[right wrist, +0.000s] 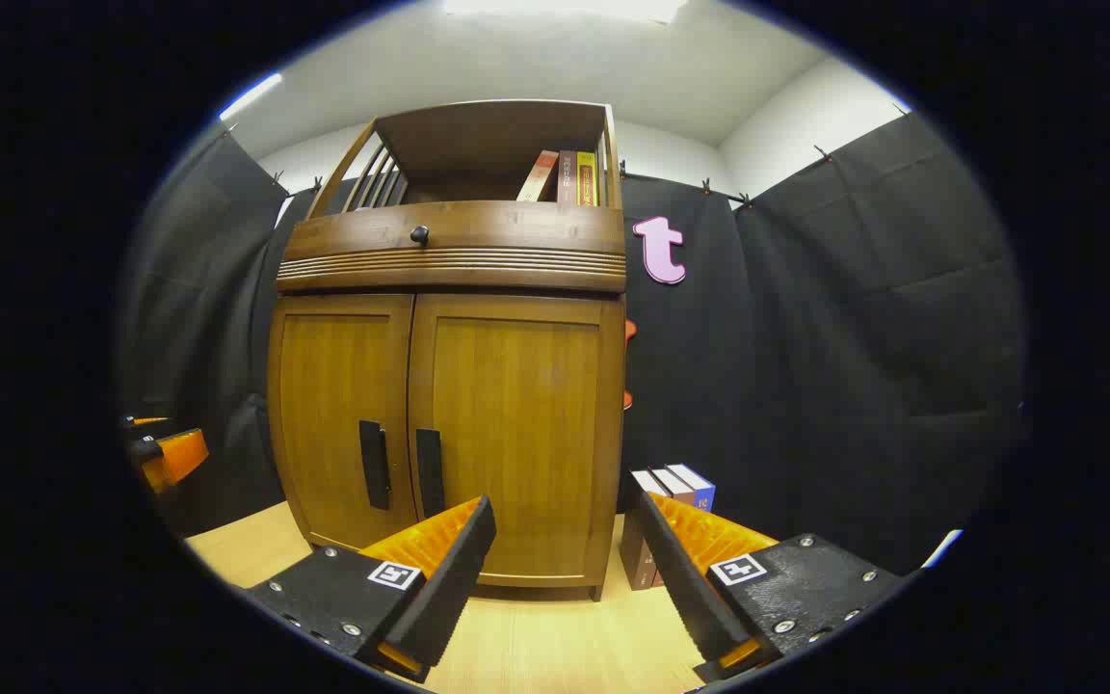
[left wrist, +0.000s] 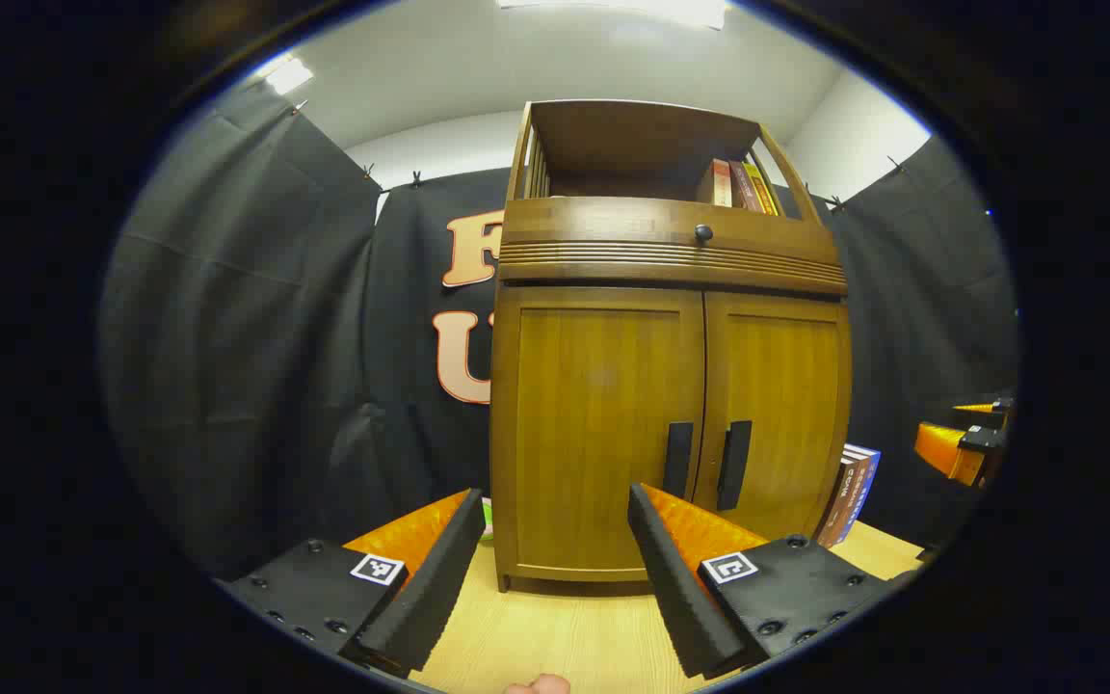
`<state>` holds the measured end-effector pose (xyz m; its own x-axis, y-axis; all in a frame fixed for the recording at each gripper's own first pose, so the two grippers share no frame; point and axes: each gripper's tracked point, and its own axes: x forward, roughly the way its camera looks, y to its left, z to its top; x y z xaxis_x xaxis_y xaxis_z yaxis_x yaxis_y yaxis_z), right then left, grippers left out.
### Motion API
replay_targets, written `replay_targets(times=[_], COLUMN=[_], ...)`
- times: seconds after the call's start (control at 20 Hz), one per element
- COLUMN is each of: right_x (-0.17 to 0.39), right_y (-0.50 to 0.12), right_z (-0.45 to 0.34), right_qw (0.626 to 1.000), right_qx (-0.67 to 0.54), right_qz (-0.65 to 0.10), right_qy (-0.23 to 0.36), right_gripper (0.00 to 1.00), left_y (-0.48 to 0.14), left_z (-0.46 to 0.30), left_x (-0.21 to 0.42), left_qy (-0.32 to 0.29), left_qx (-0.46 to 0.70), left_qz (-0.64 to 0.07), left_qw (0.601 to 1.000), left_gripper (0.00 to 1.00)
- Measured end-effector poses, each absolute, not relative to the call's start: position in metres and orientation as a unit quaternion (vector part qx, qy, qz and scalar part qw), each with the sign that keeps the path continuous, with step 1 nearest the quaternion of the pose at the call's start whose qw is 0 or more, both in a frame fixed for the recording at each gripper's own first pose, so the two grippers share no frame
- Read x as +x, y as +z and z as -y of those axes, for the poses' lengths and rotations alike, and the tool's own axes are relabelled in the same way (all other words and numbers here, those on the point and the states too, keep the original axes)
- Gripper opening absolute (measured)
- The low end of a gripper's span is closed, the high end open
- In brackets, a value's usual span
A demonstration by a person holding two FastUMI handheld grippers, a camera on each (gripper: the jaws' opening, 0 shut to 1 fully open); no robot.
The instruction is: Open the right door of the double-door shoe cabinet with the right hand, and open the left door with the left hand.
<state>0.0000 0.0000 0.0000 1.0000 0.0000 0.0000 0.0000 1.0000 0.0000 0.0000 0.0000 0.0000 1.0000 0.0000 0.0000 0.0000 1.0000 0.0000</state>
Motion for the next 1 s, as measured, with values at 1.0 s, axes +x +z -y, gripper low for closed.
replay_targets(times=[1.0], right_x=[-0.013], right_y=[-0.002], right_z=[-0.01], right_qw=[1.0], right_qx=[0.0], right_qz=[0.009], right_qy=[0.025], right_gripper=[0.93], left_y=[0.007], left_z=[-0.002], left_x=[-0.015], left_qy=[0.002], left_qx=[-0.002], left_qz=[0.017], left_qw=[1.0], left_gripper=[0.96])
